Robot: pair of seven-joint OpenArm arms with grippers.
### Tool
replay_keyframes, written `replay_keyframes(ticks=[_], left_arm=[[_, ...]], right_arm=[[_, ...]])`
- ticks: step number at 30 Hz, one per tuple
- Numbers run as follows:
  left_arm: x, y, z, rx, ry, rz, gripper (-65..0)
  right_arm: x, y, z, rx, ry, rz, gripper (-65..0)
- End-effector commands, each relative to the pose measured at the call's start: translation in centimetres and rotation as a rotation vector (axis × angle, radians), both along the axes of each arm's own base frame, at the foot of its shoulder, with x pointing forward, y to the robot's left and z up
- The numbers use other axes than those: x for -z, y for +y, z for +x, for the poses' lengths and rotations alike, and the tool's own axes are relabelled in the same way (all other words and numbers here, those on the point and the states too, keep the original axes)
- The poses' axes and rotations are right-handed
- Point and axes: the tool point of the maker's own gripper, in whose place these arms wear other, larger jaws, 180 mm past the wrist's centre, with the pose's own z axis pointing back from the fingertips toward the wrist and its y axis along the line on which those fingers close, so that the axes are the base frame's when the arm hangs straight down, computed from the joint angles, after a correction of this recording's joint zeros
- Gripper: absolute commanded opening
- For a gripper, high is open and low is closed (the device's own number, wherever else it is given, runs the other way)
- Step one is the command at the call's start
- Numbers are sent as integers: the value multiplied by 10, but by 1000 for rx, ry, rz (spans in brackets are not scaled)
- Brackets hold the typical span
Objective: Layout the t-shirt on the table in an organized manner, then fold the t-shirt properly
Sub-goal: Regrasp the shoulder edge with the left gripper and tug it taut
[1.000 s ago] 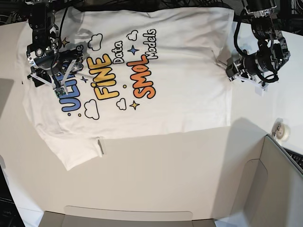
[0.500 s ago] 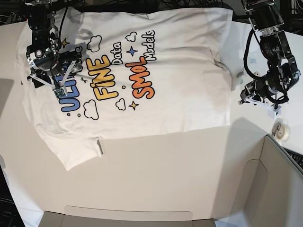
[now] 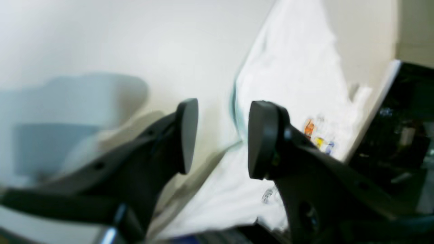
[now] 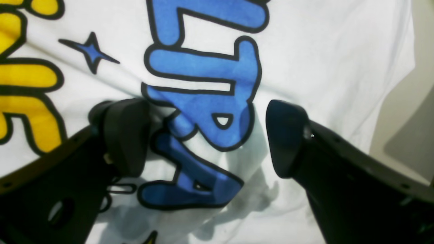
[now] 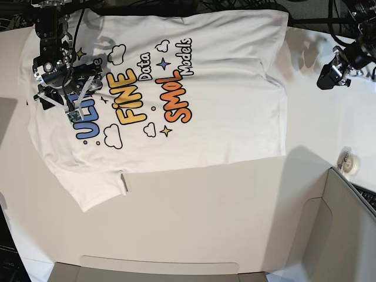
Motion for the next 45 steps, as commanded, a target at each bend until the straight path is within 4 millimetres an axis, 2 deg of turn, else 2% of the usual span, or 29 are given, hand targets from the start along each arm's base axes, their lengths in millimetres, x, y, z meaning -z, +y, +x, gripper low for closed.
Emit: replay_keyframes(ticks=[1, 5, 12, 15, 19, 28, 32, 37, 39, 45], left_arm=[[-18, -8, 1, 24, -50, -68, -411], [-9, -13, -15, 46, -8, -72, -448], [20, -73, -16, 189, 69, -171, -469], [36, -88, -6, 230, 92, -114, -468], [50, -92, -2, 271, 125, -39, -466], [51, -93, -1, 265, 119, -43, -405], [69, -92, -12, 220, 170, -91, -404], [92, -86, -14, 146, 223, -153, -400], [94, -89, -15, 144, 229, -167, -391], [88, -118, -15, 186, 209, -232, -389]], right_arm=[[0, -8, -3, 6, 19, -32, -128], [-1, -8, -2, 8, 16, -33, -128], [-3, -7, 5, 12, 2, -27, -128], [-3, -7, 6, 12, 1, -27, -128], [-3, -7, 5, 10, 3, -27, -128], [-2, -6, 4, 8, 6, -22, -128], [-2, -6, 4, 8, 5, -22, -128], [-2, -6, 4, 8, 6, -22, -128], [-2, -6, 4, 8, 6, -22, -128], [-2, -6, 4, 8, 6, -22, -128]])
